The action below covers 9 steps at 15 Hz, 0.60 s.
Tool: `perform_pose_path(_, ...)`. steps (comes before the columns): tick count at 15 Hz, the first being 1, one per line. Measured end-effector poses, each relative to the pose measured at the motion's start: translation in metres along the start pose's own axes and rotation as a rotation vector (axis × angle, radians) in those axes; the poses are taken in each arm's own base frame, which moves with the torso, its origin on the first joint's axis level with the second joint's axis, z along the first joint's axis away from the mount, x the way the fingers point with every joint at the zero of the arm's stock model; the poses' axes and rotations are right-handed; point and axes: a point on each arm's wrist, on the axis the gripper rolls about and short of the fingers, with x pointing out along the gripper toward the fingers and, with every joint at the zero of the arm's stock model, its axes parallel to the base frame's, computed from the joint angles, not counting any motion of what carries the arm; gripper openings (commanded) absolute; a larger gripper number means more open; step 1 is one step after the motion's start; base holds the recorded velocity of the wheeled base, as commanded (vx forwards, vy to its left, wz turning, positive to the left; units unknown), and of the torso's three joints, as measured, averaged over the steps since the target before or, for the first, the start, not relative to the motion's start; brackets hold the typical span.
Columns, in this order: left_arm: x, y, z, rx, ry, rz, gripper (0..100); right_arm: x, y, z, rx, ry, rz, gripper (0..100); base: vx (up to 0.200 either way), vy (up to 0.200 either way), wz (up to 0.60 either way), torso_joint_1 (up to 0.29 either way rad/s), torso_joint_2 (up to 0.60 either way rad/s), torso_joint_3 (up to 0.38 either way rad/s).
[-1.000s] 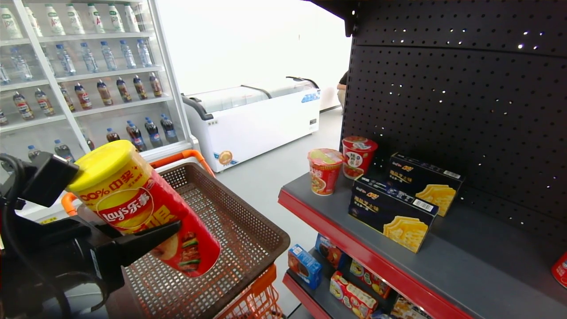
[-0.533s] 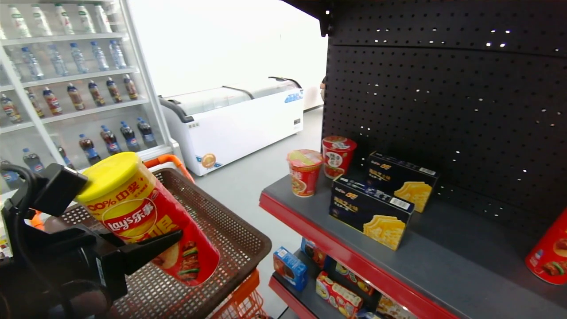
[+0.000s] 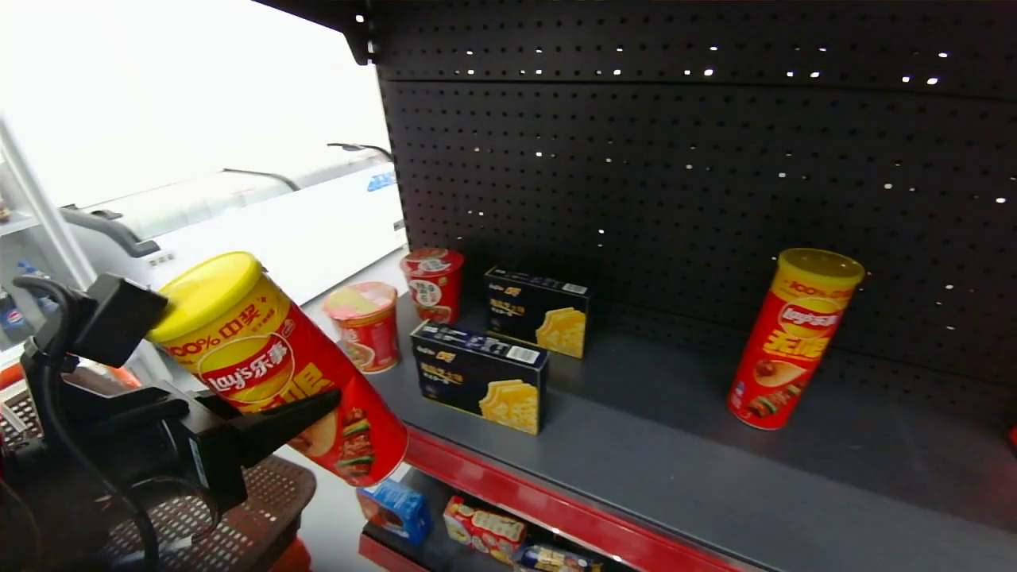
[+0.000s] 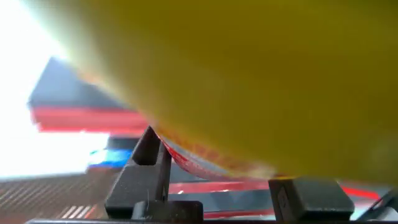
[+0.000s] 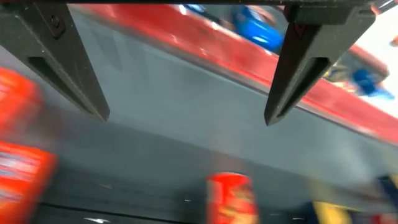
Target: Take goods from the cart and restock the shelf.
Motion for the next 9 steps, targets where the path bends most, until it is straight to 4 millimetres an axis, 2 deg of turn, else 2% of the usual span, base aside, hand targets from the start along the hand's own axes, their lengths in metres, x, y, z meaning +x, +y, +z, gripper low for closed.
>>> perform_pose_path(3,0.001,0.0,-0.002,-0.005,0.015,-0.007,0,0.0,0.0,0.0,0.001,0.0,0.0,100,0.0,0.0,0.0,0.0,0.0,0.0)
perform_pose_path(6,-0.006,-0.003,0.004,0.008,-0.021,-0.026,0,0.0,0.0,0.0,0.0,0.0,-0.001,100,0.0,0.0,0.0,0.0,0.0,0.0)
perform_pose_path(9,-0.015,-0.017,0.002,0.033,-0.033,-0.122,0,0.0,0.0,0.0,0.0,0.0,0.0,100,0.0,0.0,0.0,0.0,0.0,0.0)
